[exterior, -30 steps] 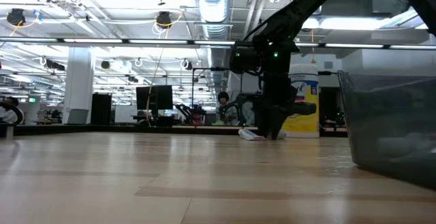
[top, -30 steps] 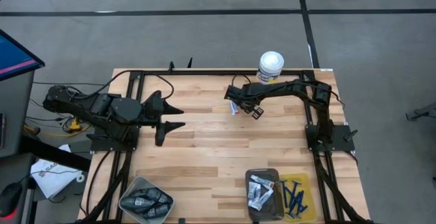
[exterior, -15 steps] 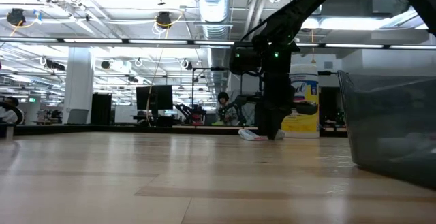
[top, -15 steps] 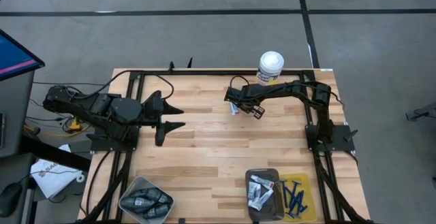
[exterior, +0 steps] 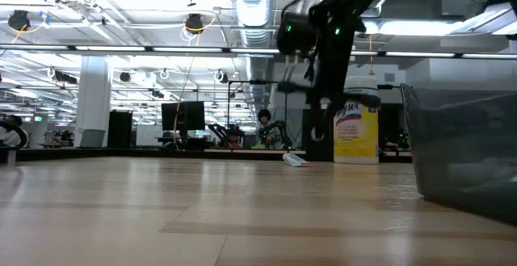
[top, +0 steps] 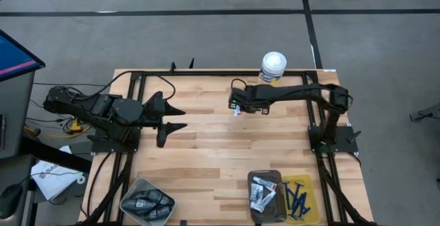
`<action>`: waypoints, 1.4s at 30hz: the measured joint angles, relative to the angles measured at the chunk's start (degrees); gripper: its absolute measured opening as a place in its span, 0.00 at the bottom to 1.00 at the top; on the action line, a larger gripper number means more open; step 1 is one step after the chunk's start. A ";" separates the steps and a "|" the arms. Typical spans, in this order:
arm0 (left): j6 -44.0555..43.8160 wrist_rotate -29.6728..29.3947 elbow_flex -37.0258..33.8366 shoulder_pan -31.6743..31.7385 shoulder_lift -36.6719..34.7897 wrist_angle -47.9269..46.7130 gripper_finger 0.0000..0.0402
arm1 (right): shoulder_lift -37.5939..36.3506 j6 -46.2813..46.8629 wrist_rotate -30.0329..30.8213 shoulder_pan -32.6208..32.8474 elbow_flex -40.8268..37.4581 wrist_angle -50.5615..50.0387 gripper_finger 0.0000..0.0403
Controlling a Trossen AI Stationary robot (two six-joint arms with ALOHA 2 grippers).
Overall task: Pick & Place Travel size toiletries
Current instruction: Put the toothpaste into the black bin
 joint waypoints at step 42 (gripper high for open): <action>-7.32 -4.47 0.00 0.00 0.00 0.60 0.53 | -8.93 29.17 -17.59 61.57 0.15 3.17 0.00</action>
